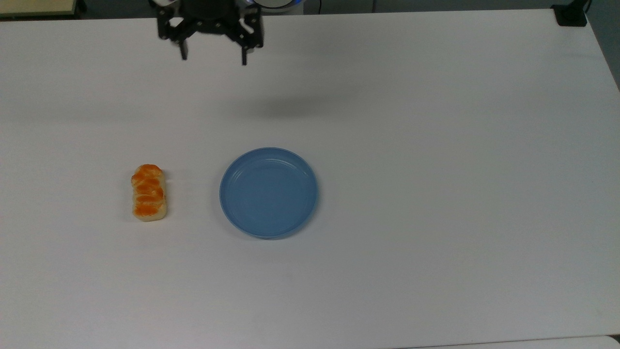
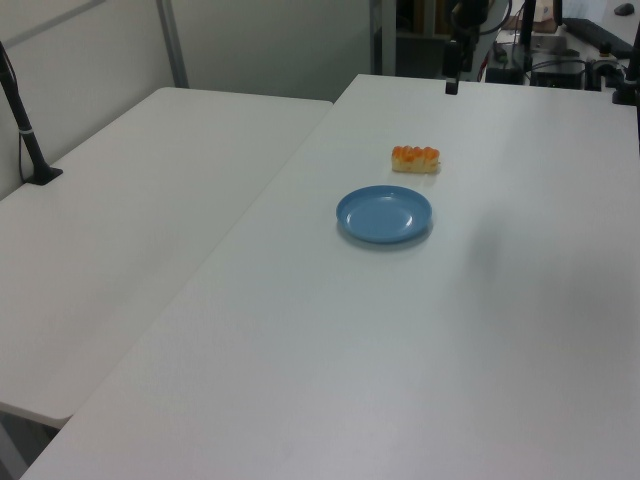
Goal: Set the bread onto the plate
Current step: 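Move the open gripper over the orange bread roll and lower it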
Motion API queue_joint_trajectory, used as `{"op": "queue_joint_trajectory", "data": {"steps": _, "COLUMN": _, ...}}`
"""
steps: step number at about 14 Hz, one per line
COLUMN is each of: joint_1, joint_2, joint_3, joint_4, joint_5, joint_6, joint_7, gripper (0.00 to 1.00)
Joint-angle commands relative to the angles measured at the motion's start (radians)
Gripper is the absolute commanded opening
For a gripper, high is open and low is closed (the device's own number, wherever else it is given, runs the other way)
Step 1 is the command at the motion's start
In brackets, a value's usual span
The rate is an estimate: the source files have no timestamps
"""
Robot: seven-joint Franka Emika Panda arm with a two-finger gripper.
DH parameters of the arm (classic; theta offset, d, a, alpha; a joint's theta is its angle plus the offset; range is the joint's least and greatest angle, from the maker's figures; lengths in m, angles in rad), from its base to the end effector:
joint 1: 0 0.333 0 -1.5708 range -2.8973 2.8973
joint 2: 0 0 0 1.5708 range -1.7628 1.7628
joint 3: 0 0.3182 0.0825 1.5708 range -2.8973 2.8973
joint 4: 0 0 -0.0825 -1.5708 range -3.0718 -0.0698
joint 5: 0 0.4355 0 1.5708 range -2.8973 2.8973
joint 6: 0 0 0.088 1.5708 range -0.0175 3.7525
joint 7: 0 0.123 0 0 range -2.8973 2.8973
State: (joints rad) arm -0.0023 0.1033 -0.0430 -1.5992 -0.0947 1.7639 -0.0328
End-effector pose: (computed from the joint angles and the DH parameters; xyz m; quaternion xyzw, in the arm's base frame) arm 0.6518 -0.0383 0.5488 0.9983 0.0016 0.0288 0.0501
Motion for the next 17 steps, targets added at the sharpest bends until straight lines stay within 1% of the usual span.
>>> {"op": "queue_joint_trajectory", "data": {"steps": 1, "joint_1": -0.071, "joint_2": 0.119, "joint_3": -0.009, "joint_4": 0.056, "joint_5": 0.014, "joint_6": 0.080, "joint_7": -0.067, "gripper": 1.00}}
{"op": "queue_joint_trajectory", "data": {"steps": 3, "joint_1": -0.117, "joint_2": 0.205, "joint_3": -0.009, "joint_4": 0.088, "joint_5": 0.004, "joint_6": 0.161, "joint_7": -0.067, "gripper": 1.00}}
{"op": "queue_joint_trajectory", "data": {"steps": 6, "joint_1": -0.168, "joint_2": 0.314, "joint_3": -0.009, "joint_4": 0.093, "joint_5": 0.001, "joint_6": 0.317, "joint_7": -0.064, "gripper": 1.00}}
{"op": "queue_joint_trajectory", "data": {"steps": 8, "joint_1": -0.189, "joint_2": 0.366, "joint_3": -0.009, "joint_4": 0.093, "joint_5": -0.011, "joint_6": 0.393, "joint_7": -0.068, "gripper": 1.00}}
{"op": "queue_joint_trajectory", "data": {"steps": 10, "joint_1": -0.200, "joint_2": 0.413, "joint_3": -0.009, "joint_4": 0.091, "joint_5": -0.029, "joint_6": 0.466, "joint_7": -0.073, "gripper": 1.00}}
{"op": "queue_joint_trajectory", "data": {"steps": 13, "joint_1": -0.199, "joint_2": 0.485, "joint_3": -0.008, "joint_4": 0.091, "joint_5": -0.025, "joint_6": 0.534, "joint_7": -0.062, "gripper": 1.00}}
{"op": "queue_joint_trajectory", "data": {"steps": 17, "joint_1": -0.199, "joint_2": 0.536, "joint_3": -0.008, "joint_4": 0.091, "joint_5": -0.025, "joint_6": 0.597, "joint_7": -0.050, "gripper": 1.00}}
